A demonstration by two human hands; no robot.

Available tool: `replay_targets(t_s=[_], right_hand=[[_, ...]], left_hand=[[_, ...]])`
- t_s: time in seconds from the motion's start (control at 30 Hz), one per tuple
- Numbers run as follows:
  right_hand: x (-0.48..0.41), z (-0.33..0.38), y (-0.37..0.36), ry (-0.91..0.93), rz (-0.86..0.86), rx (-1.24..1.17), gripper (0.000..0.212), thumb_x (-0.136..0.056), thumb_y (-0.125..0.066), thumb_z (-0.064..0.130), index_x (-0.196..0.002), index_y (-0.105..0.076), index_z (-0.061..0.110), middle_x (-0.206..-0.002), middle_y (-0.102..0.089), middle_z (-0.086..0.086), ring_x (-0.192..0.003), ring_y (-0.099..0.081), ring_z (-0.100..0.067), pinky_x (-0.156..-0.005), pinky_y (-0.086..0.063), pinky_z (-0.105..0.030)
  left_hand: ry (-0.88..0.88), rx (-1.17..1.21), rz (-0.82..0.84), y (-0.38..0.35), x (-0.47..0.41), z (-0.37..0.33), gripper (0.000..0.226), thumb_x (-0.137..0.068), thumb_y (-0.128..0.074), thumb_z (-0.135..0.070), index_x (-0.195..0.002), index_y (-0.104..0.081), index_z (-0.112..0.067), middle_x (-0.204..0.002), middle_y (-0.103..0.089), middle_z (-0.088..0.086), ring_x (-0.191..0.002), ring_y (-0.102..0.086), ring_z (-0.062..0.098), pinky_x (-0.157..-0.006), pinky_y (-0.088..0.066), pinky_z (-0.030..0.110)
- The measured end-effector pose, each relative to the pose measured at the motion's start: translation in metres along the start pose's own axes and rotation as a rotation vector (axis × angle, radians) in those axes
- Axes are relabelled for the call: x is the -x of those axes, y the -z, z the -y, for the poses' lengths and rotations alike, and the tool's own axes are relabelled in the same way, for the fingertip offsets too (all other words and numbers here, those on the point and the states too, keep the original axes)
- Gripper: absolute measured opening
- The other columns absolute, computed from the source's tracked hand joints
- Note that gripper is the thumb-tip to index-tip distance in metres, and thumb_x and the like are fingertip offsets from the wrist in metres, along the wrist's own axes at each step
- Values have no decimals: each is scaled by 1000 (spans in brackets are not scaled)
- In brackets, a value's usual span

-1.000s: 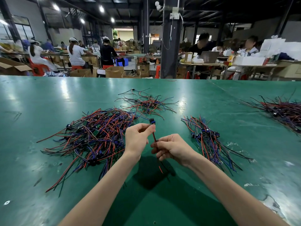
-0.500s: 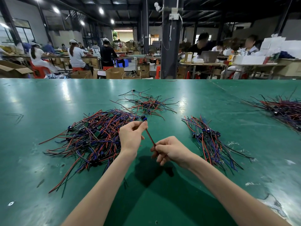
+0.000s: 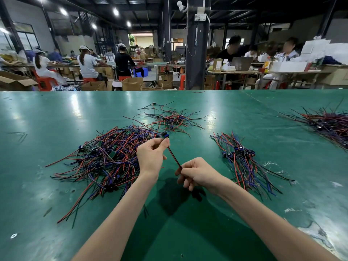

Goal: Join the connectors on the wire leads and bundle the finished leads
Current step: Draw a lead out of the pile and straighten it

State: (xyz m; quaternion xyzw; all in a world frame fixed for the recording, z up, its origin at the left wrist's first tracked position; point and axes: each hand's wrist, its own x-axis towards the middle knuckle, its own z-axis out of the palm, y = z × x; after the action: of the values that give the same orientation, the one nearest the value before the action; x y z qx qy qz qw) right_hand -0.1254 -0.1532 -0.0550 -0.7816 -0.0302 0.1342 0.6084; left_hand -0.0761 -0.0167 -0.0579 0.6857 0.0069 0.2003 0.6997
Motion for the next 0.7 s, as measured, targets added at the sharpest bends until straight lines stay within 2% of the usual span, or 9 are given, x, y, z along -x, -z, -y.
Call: replay_targets(t_s=[0.2, 0.47, 0.7], right_hand=[[0, 0, 0, -3, -13, 27, 23, -89, -41, -3, -80, -62, 1, -58, -60, -9, -34, -48, -6, -34, -39, -17], [-1, -2, 0, -13, 5, 44, 23, -89, -40, -4, -93, -63, -3, -66, -63, -11, -37, -50, -6, -35, -40, -17], [0, -4, 0, -46, 56, -8, 22, -88, -41, -1, -83, -62, 1, -49, -61, -3, -28, -35, -6, -30, -26, -12]], left_hand=[[26, 9, -6, 1, -3, 2, 13, -82, -73, -21, -71, -69, -22, -70, -67, 3, -38, -45, 6, -47, -43, 19], [50, 66, -31, 2, -5, 1, 10, -82, -73, -17, -73, -70, -18, -63, -64, -5, -38, -45, 3, -45, -44, 16], [75, 102, -59, 5, -10, 4, 11, -83, -73, -15, -73, -69, -17, -66, -67, -4, -41, -47, 1, -45, -45, 16]])
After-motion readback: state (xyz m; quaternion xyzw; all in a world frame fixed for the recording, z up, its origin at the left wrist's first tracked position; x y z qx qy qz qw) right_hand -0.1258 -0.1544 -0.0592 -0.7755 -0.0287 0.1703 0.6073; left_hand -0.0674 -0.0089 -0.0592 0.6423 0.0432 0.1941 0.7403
